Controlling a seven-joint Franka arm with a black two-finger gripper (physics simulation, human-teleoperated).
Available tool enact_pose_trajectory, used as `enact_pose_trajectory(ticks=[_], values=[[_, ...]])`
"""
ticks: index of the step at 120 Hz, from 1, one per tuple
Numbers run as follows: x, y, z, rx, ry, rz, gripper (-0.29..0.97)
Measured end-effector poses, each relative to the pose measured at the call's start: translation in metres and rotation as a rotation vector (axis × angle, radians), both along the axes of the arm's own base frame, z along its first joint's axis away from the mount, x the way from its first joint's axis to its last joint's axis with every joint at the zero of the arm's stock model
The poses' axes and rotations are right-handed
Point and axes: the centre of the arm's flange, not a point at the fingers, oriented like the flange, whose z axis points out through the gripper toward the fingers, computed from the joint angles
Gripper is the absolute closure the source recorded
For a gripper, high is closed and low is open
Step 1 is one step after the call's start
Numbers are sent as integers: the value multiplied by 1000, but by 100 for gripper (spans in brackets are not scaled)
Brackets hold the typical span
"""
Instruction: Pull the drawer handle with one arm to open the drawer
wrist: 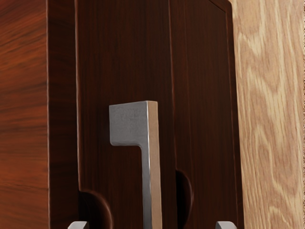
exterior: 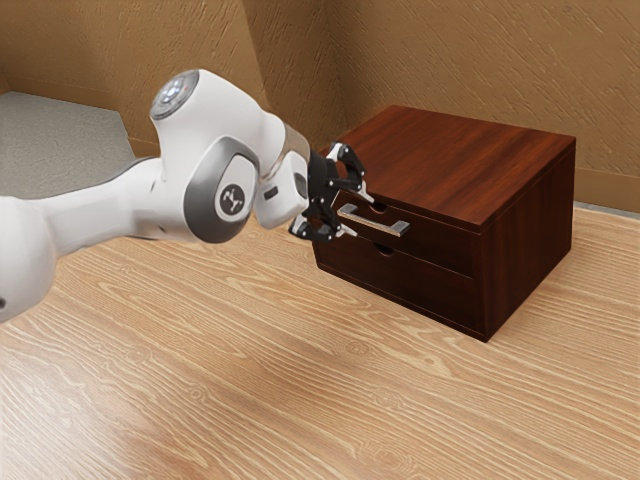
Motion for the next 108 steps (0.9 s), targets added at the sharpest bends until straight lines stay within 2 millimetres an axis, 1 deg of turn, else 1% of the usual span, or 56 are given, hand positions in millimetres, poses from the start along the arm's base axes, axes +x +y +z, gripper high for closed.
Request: enact_pose_trajectory(ticks=[61, 108], values=[[6, 3, -19, -27, 28, 16, 43], [8, 5, -26, -36, 33, 26, 46]])
